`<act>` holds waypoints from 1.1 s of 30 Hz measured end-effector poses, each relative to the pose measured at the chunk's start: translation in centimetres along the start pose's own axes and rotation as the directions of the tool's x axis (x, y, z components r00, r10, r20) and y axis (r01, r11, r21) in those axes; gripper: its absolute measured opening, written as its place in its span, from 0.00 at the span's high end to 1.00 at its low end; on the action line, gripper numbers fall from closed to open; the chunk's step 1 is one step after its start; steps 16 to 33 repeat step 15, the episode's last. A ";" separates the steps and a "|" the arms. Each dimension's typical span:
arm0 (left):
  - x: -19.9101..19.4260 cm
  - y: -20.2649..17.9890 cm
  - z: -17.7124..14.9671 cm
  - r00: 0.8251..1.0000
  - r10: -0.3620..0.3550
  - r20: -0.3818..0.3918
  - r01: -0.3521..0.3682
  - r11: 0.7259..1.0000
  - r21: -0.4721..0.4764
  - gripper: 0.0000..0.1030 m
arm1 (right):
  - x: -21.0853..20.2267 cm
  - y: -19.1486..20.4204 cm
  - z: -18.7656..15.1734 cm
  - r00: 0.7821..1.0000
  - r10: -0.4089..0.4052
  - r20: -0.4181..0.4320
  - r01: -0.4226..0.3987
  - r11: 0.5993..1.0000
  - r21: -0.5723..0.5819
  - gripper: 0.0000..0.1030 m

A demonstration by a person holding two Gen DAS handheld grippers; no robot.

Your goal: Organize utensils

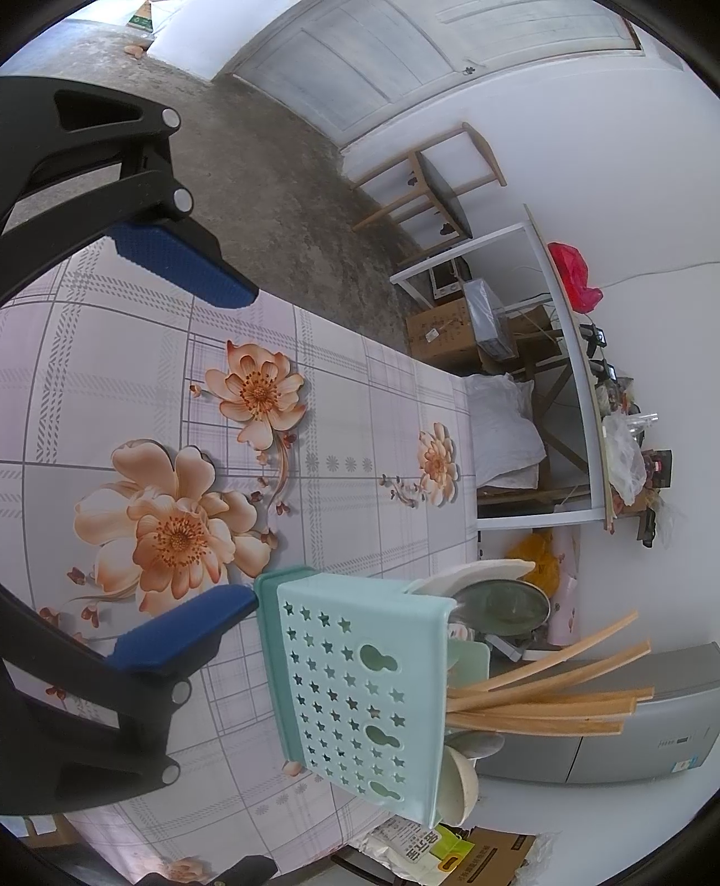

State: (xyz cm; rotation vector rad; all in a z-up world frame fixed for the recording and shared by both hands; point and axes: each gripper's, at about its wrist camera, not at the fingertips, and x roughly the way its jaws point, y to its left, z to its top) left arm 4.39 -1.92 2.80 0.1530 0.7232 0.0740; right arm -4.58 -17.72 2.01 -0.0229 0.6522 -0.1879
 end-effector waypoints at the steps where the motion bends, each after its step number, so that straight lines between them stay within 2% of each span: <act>1: 0.0 0.0 0.0 1.000 0.001 0.000 -0.001 1.000 0.000 0.05 | 0.0 0.0 0.0 1.000 -0.001 0.000 0.001 1.000 0.000 0.22; 33: 0.0 0.1 0.0 1.000 -0.001 -0.004 0.001 1.000 -0.005 0.05 | 0.0 0.0 0.0 1.000 0.002 0.000 -0.002 1.000 -0.002 0.22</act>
